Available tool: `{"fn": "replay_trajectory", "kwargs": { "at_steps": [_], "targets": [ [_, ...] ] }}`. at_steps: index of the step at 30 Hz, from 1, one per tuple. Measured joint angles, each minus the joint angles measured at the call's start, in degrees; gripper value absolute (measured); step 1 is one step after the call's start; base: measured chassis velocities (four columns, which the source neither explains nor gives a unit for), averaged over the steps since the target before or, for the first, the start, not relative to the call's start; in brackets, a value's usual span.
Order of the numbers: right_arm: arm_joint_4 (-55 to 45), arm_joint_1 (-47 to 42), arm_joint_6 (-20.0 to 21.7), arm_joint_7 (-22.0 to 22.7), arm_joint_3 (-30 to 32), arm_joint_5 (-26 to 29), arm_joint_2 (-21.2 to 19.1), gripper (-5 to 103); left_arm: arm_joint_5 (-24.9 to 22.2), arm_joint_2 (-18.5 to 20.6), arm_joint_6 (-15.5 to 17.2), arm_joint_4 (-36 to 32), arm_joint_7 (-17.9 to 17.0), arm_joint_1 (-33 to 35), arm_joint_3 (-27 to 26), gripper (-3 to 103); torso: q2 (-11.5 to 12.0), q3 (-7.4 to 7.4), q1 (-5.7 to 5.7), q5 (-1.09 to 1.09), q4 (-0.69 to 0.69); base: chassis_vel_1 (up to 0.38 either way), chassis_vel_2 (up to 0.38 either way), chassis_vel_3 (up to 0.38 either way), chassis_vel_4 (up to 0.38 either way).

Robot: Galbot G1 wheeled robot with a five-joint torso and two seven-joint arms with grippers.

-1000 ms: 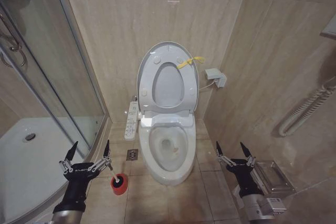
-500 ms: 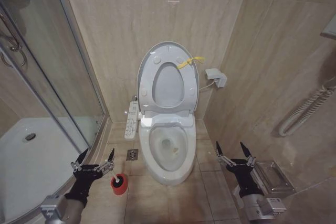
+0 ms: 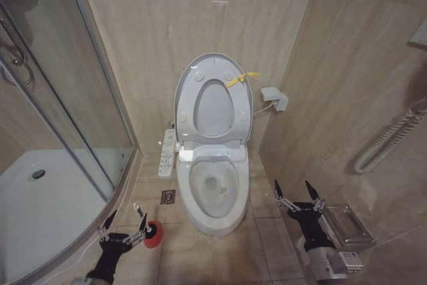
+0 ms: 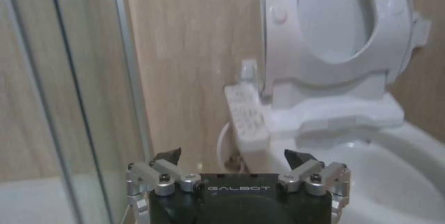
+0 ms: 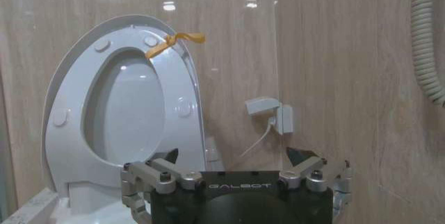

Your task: Open the toilet lid, clean the toilet bowl with a toilet brush, close the toilet lid, and flush.

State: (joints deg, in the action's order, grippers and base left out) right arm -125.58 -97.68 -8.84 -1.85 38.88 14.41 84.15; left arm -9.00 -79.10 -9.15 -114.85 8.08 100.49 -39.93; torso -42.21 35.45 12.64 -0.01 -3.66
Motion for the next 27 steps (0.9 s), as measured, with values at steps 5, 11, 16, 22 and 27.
{"fn": "replay_trajectory", "kwargs": {
  "at_steps": [5,11,16,22,27],
  "targets": [
    [0.0,0.0,0.0,0.0,0.0,0.0,0.0,100,-0.1,0.4,-3.1,5.6,-0.4,-1.4,-0.1,98,0.0,0.0,0.0,0.01,-0.01,0.0,0.0,0.0,0.0],
    [0.0,0.0,0.0,0.0,0.0,0.0,0.0,100,-0.4,0.2,-8.0,17.1,-1.1,-5.9,0.2,91,0.0,0.0,0.0,0.0,-0.01,0.0,0.0,0.0,0.0],
    [0.0,0.0,0.0,0.0,0.0,0.0,0.0,100,-3.2,0.3,-9.9,23.6,-1.1,-9.7,0.4,91,0.0,0.0,0.0,-0.01,0.0,0.0,0.0,0.0,0.0],
    [0.0,0.0,0.0,0.0,0.0,0.0,0.0,100,-3.8,1.9,-13.2,31.9,0.2,-16.5,0.0,76,0.0,0.0,0.0,0.0,-0.01,0.0,0.0,0.0,0.0],
    [0.0,0.0,0.0,0.0,0.0,0.0,0.0,100,-4.8,3.5,-16.8,41.1,3.6,-23.5,0.5,80,0.0,0.0,0.0,0.0,-0.02,0.0,0.0,0.0,0.0]
  ]
}}
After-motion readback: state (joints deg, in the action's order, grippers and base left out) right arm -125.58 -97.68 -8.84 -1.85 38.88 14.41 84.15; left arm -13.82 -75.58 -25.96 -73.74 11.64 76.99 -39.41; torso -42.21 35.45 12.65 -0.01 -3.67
